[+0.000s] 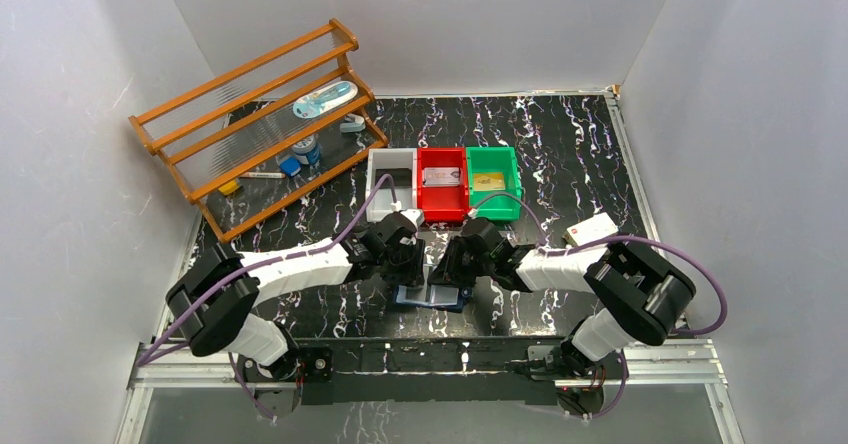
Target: Take the credit cards out of the card holder
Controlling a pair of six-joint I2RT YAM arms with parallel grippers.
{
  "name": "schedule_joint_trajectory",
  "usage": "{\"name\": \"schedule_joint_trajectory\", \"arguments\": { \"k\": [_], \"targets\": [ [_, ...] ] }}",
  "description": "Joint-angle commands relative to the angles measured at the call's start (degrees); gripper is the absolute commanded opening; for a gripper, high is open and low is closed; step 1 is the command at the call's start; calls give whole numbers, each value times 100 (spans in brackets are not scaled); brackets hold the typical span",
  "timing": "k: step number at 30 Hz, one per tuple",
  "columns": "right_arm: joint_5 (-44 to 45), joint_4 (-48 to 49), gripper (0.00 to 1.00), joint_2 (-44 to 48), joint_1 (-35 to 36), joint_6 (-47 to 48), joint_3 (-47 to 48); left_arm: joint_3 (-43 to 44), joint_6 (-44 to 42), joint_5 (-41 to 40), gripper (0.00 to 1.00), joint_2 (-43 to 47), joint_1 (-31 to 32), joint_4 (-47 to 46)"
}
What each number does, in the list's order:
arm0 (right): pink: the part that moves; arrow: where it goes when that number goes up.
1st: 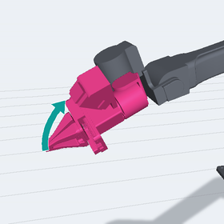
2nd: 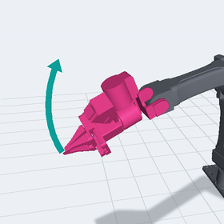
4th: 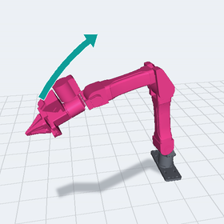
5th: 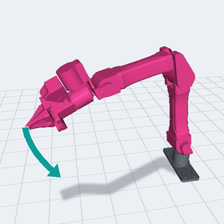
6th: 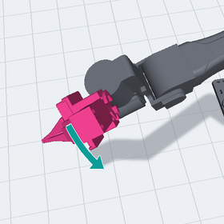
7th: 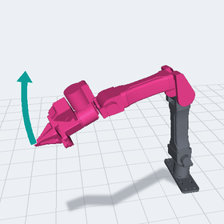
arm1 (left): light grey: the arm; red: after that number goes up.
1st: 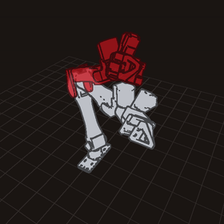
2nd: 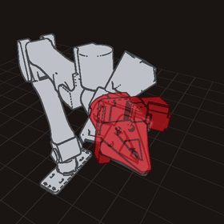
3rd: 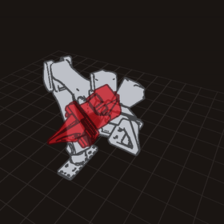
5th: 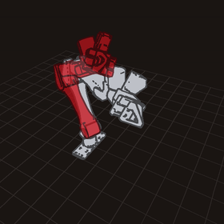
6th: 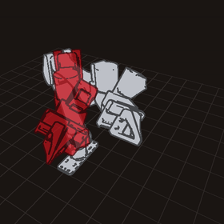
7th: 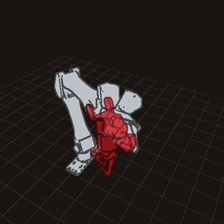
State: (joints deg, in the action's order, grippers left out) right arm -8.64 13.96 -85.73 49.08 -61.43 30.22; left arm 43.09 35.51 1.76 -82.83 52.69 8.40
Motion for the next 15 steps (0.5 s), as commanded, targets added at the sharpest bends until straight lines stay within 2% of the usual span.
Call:
{"name": "schedule_joint_trajectory", "arguments": {
  "k": [1,15],
  "targets": [
    [-26,323,25,118,-52,-173,-260,-46,-80,52,36,-93,29,118],
    [-600,1366,26,59,-127,-484,-565,-345,198,210,31,-51,23,56]
  ]
}}
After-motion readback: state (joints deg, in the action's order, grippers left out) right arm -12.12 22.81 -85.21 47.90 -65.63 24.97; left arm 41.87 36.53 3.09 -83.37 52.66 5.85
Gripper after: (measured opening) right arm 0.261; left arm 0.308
